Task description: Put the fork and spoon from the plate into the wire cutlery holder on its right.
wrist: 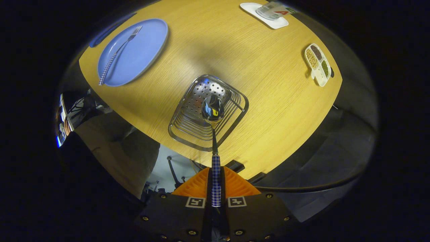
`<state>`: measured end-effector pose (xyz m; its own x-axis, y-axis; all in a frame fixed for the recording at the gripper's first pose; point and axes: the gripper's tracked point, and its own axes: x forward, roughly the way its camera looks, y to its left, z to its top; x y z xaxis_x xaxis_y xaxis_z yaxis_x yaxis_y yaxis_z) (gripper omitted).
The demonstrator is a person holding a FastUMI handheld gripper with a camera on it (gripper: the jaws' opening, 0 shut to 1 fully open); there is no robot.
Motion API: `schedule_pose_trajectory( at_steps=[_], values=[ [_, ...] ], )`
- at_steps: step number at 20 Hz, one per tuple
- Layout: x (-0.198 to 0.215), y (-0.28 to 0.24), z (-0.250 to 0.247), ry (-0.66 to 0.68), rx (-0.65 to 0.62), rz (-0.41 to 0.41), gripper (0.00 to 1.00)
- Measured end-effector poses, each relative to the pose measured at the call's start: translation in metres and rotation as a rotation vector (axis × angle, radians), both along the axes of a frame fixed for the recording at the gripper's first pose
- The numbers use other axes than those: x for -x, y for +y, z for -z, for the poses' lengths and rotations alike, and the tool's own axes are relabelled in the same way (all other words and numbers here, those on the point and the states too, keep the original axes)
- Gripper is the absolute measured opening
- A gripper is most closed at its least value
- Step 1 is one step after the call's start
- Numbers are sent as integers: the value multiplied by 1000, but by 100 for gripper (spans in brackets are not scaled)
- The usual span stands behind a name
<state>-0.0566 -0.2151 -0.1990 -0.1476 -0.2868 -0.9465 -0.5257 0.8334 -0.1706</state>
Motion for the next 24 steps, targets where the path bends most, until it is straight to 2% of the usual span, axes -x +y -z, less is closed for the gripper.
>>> schedule_pose_trajectory(
  at_steps=[5, 7, 13, 14, 20, 24],
  values=[
    [-4, 4, -2, -8, -29, 0, 12],
    [-5, 3, -5, -21, -34, 4, 19],
    [-2, -4, -23, -60, -30, 17, 20],
    [-1, -6, -26, -71, -29, 19, 24],
    [23, -14, -47, -198, -52, 103, 29],
    [52, -9, -53, -308, -110, 184, 96]
  ],
)
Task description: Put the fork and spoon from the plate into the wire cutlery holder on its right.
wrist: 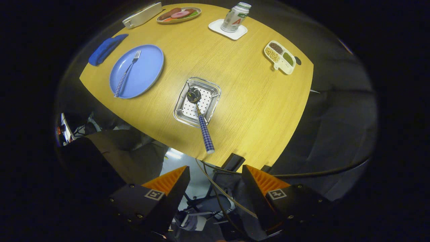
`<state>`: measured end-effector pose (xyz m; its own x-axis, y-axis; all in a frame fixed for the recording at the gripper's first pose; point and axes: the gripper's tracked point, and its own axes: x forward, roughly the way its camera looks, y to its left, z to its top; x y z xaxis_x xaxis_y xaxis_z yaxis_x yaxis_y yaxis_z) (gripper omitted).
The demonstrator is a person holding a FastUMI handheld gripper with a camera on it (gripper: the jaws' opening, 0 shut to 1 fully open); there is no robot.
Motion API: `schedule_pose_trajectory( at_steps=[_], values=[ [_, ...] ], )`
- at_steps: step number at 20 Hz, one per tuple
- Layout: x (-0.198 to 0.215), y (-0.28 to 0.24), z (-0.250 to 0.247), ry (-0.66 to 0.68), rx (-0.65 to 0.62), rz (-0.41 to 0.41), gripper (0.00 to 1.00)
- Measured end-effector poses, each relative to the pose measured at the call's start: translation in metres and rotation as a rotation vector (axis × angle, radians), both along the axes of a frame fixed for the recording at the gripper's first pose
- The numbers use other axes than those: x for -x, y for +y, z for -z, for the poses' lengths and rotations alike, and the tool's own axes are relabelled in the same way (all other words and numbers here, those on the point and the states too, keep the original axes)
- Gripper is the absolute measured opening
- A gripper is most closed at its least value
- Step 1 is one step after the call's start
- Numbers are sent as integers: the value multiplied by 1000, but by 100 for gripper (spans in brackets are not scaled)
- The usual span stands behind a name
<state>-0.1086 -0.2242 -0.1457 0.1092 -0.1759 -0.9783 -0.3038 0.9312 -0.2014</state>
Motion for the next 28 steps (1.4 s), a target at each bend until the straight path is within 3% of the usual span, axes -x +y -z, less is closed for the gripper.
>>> schedule_pose_trajectory(
  at_steps=[5, 13, 21, 28],
  values=[
    [35, 50, 12, -90, -113, 108, 95],
    [-8, 204, 73, -303, -451, 56, 96],
    [-56, 266, 73, -413, -405, -28, 96],
    [-79, 289, 77, -417, -400, -30, 96]
  ],
)
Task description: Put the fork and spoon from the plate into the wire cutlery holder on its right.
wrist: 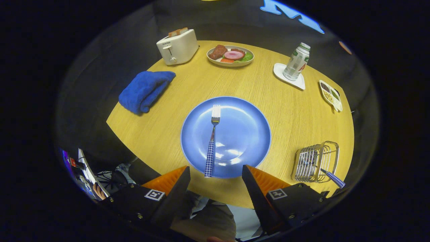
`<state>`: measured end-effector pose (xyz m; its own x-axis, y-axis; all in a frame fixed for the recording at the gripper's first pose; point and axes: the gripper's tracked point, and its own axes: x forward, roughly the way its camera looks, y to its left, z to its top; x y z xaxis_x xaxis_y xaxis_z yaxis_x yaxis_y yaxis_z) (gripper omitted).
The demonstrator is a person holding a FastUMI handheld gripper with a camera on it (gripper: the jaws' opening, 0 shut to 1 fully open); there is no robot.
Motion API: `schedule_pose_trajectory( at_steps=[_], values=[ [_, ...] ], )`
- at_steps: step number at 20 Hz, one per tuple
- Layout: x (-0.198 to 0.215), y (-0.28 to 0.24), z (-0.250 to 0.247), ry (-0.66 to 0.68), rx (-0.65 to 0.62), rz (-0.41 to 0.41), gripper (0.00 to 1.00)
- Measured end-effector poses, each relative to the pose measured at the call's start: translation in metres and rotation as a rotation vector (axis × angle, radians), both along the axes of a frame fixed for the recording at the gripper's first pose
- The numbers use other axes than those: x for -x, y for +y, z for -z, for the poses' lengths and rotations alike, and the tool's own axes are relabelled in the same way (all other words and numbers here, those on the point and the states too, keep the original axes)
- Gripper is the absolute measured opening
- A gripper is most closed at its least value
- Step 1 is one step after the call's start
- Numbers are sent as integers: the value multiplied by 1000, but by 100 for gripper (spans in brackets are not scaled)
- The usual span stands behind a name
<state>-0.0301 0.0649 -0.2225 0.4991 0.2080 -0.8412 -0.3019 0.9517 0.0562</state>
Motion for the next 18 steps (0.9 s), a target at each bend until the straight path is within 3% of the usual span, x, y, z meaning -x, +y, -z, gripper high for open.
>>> schedule_pose_trajectory(
  at_steps=[18],
  values=[
    [-29, 19, 49, 102, 34, 75, 96]
  ],
)
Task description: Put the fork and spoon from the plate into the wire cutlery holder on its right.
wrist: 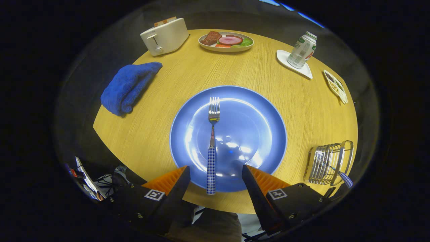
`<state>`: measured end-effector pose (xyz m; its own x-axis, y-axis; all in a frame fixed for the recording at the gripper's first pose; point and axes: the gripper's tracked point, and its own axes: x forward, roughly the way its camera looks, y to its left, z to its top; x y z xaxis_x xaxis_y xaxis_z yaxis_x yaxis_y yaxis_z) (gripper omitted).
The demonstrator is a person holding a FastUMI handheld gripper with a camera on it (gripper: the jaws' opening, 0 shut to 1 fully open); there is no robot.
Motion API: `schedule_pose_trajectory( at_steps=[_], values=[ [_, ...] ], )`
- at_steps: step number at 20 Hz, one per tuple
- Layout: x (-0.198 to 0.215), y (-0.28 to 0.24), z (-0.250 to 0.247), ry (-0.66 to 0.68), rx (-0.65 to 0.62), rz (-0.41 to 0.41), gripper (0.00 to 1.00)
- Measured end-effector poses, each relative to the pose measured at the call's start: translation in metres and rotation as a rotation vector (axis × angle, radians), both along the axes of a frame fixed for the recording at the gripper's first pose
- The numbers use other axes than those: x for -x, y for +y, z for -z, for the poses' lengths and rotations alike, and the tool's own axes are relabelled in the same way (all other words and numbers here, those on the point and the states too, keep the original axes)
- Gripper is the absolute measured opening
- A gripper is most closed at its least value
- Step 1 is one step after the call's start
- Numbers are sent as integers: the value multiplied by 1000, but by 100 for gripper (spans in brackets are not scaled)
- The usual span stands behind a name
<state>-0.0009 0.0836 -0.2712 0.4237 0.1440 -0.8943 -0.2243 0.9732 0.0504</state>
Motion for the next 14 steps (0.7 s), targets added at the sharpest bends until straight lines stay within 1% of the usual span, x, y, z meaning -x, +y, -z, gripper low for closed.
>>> schedule_pose_trajectory(
  at_steps=[1, 3, 4, 6, 8, 9, 10, 12, 14],
  values=[
    [0, 2, 3, 12, 0, -3, 95],
    [0, 4, 10, 37, 6, -9, 70],
    [0, 6, 14, 47, 5, -8, 56],
    [7, 6, 21, 97, 18, -18, 38],
    [6, 7, 26, 104, 22, -31, 38],
    [5, 5, 21, 84, 14, -23, 38],
    [0, 7, 32, 89, 11, -20, 8],
    [1, 7, 23, 102, 16, -50, 8],
    [1, 2, 24, 108, 23, -62, 8]
  ],
)
